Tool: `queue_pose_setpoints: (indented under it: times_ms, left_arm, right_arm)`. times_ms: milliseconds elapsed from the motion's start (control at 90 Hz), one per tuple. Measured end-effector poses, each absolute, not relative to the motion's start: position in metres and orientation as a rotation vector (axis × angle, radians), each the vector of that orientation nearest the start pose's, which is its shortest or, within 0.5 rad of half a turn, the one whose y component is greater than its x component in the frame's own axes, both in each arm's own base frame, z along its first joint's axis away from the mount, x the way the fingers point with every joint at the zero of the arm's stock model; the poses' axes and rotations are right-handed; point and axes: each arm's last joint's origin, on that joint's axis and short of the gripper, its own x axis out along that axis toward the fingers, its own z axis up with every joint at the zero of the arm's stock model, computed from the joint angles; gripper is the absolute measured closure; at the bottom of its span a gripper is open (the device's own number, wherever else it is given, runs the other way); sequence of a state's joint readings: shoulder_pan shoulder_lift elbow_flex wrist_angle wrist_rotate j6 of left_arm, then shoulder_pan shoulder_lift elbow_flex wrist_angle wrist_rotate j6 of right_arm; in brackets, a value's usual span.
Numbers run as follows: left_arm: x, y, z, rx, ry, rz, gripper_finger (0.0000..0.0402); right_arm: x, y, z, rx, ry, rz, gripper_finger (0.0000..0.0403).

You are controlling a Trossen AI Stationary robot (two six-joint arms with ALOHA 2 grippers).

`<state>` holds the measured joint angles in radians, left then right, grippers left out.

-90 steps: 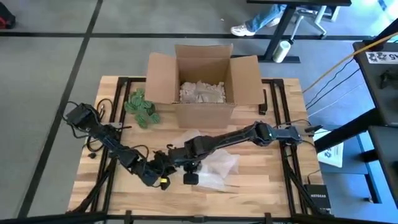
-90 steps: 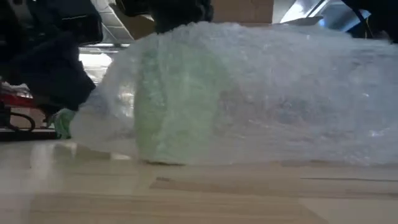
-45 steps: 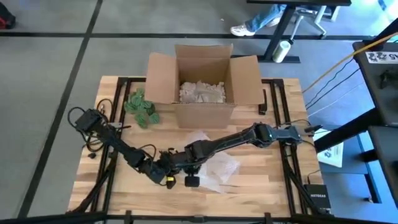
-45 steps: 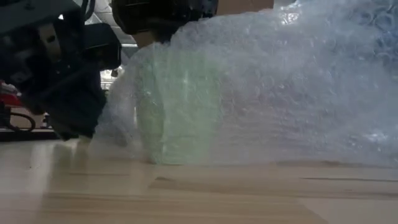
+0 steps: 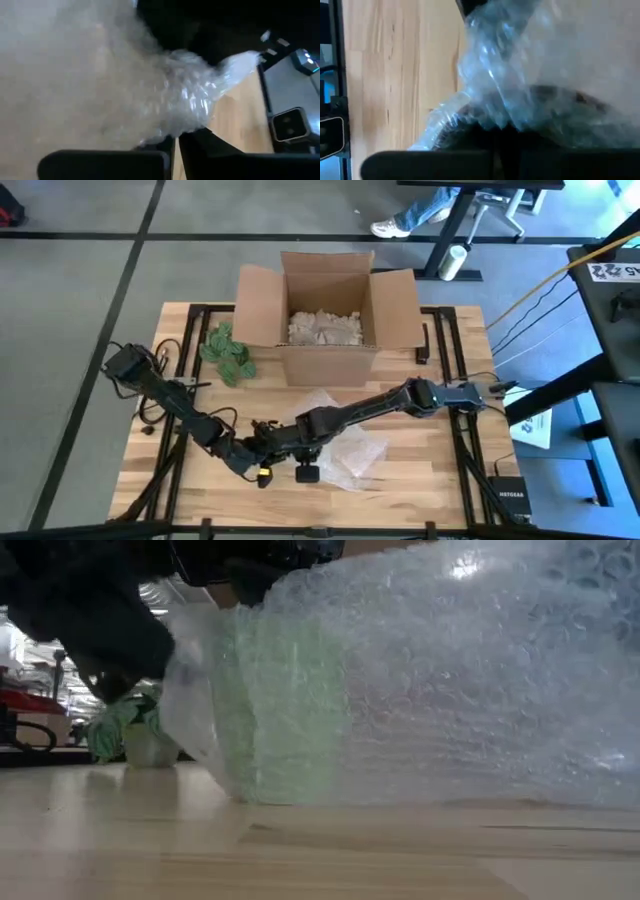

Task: Wrap mug
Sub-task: Wrap the green mug in bubble wrap

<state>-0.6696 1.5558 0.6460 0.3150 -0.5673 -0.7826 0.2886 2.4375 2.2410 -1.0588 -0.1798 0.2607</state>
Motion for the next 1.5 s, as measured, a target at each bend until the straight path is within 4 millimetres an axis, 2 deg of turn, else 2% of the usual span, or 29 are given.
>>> queue_pose_setpoints:
  times_ms: [244,378,489,633,767,867,1056,1156,1344,1500]
  left_arm:
    - [0.224,-0.177,0.179,-0.419,0.426,0.047,0.0402]
    - [0.219,-0.180,0.183,-0.444,0.425,0.031,0.0402]
    - [0.212,-0.182,0.179,-0.478,0.508,0.075,0.0402]
    - [0.199,-0.178,0.169,-0.520,0.667,0.232,0.0402]
    - [0.193,-0.179,0.169,-0.548,0.707,0.288,0.0402]
    - [0.195,-0.188,0.180,-0.528,0.694,0.241,0.0402]
    - [0.207,-0.209,0.222,-0.389,0.598,0.113,0.0402]
    - [0.214,-0.211,0.238,-0.314,0.558,0.088,0.0402]
    - [0.229,-0.194,0.230,-0.290,0.617,0.155,0.0402]
    - [0.243,-0.193,0.215,-0.261,0.643,0.161,0.0402]
  right_arm:
    - [0.483,0.149,0.197,0.167,1.282,0.260,0.0403]
    - [0.482,0.149,0.197,0.168,1.293,0.260,0.0403]
    - [0.481,0.148,0.196,0.167,1.304,0.256,0.0403]
    - [0.480,0.148,0.195,0.163,1.310,0.258,0.0403]
    - [0.480,0.148,0.195,0.162,1.308,0.259,0.0403]
    - [0.481,0.148,0.195,0.162,1.306,0.260,0.0403]
    - [0.482,0.146,0.196,0.165,1.301,0.257,0.0403]
    - [0.482,0.146,0.196,0.166,1.298,0.258,0.0403]
    - [0.483,0.146,0.196,0.172,1.290,0.266,0.0403]
    - [0.483,0.146,0.196,0.174,1.287,0.268,0.0403]
